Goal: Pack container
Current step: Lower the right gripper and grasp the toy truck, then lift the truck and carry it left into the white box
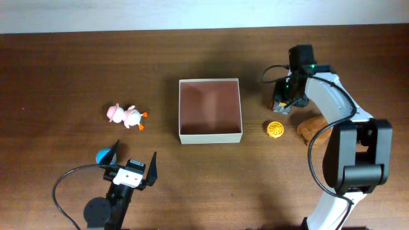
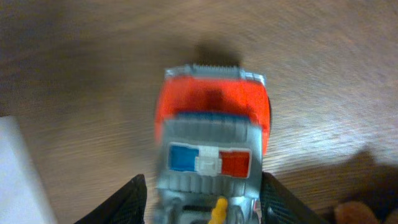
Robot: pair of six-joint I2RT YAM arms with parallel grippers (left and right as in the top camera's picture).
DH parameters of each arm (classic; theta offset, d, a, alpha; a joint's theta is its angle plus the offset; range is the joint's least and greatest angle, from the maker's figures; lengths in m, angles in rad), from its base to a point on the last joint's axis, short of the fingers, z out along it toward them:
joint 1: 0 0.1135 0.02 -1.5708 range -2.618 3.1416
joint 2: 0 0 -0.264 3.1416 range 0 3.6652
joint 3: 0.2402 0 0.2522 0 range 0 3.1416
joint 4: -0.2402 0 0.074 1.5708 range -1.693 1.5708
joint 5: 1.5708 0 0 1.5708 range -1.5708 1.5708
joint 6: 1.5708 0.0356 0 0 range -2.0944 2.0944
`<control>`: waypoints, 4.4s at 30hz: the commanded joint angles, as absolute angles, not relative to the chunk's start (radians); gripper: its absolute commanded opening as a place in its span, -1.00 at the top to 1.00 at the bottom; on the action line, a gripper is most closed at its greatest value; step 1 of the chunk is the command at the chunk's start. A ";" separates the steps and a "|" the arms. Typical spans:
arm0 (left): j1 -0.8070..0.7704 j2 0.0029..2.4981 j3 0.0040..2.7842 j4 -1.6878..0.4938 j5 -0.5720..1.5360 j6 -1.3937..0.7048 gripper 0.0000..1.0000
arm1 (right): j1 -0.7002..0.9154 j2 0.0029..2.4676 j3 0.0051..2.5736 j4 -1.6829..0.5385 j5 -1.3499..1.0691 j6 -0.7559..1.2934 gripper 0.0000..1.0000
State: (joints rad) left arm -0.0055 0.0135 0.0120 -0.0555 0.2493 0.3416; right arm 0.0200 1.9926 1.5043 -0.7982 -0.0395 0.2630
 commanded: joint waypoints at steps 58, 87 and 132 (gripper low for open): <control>-0.006 0.005 0.009 -0.061 0.242 0.346 -1.00 | 0.065 2.135 1.600 -0.895 0.002 0.241 -0.09; -0.006 0.005 0.009 -0.061 0.242 0.346 -1.00 | 0.065 1.952 1.879 -1.110 -0.387 0.052 0.06; -0.006 0.005 0.009 -0.061 0.242 0.346 -0.99 | 0.505 2.043 1.842 -0.915 -0.181 0.224 0.07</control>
